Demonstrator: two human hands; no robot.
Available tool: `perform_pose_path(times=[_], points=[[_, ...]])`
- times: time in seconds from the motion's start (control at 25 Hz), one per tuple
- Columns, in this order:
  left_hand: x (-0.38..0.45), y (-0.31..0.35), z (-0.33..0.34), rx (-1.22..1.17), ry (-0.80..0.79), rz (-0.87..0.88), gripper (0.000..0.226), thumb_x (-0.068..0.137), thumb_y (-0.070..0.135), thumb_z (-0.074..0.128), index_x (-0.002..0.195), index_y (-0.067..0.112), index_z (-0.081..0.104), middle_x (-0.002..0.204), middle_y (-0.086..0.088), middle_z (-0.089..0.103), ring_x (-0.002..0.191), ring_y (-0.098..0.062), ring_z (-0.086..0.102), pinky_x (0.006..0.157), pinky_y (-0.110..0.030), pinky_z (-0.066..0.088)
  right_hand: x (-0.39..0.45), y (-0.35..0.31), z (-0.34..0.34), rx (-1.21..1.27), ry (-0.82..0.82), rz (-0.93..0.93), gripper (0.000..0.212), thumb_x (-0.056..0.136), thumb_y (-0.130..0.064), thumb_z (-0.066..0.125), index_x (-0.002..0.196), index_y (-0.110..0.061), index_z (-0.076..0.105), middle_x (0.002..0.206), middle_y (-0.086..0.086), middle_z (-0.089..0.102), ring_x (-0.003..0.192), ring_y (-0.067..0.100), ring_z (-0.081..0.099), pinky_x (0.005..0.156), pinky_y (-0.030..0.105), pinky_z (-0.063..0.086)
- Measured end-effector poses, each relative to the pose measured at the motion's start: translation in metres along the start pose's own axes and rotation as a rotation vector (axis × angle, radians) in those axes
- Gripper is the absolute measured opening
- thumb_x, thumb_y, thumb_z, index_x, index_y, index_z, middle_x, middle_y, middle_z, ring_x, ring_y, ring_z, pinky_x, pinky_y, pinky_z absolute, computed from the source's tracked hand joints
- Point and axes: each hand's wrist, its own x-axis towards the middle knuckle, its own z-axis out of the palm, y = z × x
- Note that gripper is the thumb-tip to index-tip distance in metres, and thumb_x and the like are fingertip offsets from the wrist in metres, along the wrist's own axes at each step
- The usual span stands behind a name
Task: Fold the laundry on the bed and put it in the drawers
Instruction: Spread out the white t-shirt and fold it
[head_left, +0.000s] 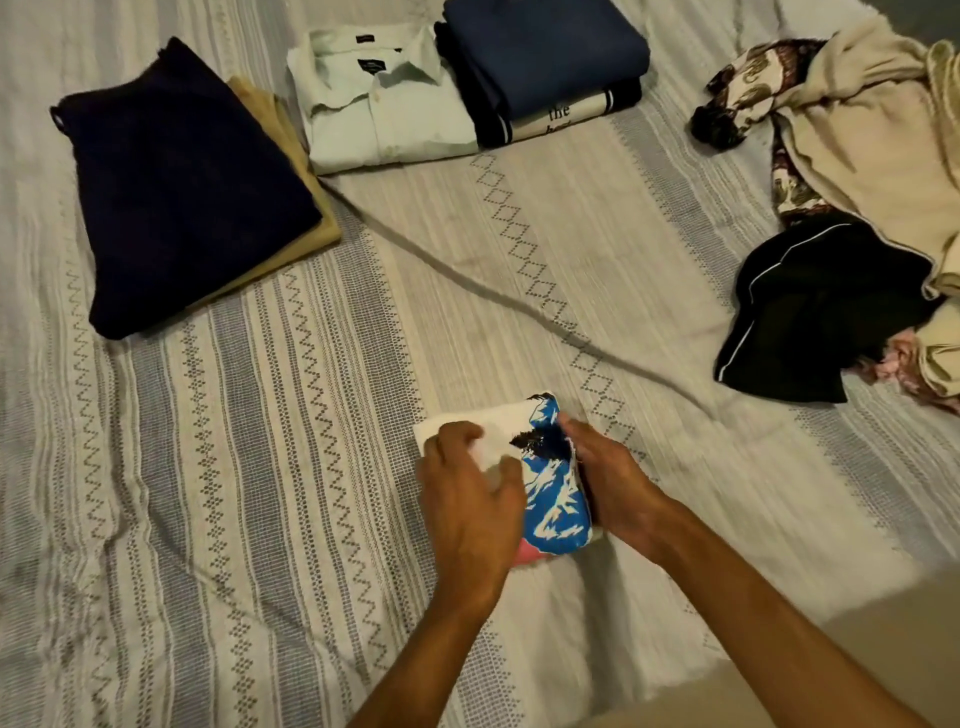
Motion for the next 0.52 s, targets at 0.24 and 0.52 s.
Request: perform_pose_path(times=[0.24, 0.52], points=[[0.014, -0.074, -0.03, -0.416, -0.143, -0.501, 0.052, 0.079, 0.051, 0.085, 0.119, 0.027, 0.062, 0.117, 0.006, 0.072, 0.11, -0.017, 0.069, 0.089, -0.036, 0.058, 0.017, 0.016, -0.022, -0.373, 0.295, -0.216, 0.016, 0.087, -0.013, 0.08, 0.102, -0.011, 0.076, 0.09, 0.003, 0.081, 0.089, 0.025, 0.078, 0.067, 0.025, 0.06], [0.018, -0.057, -0.013, -0.454, -0.377, -0.393, 0.039, 0.08, 0.029, 0.088, 0.115, 0.026, 0.07, 0.108, 0.006, 0.079, 0.091, 0.001, 0.073, 0.076, -0.019, 0.057, 0.011, 0.029, -0.008, -0.881, 0.758, -0.382, 0.067, 0.077, -0.043, 0.088, 0.13, -0.019, 0.055, 0.127, 0.006, 0.056, 0.12, 0.027, 0.052, 0.096, 0.046, 0.05]])
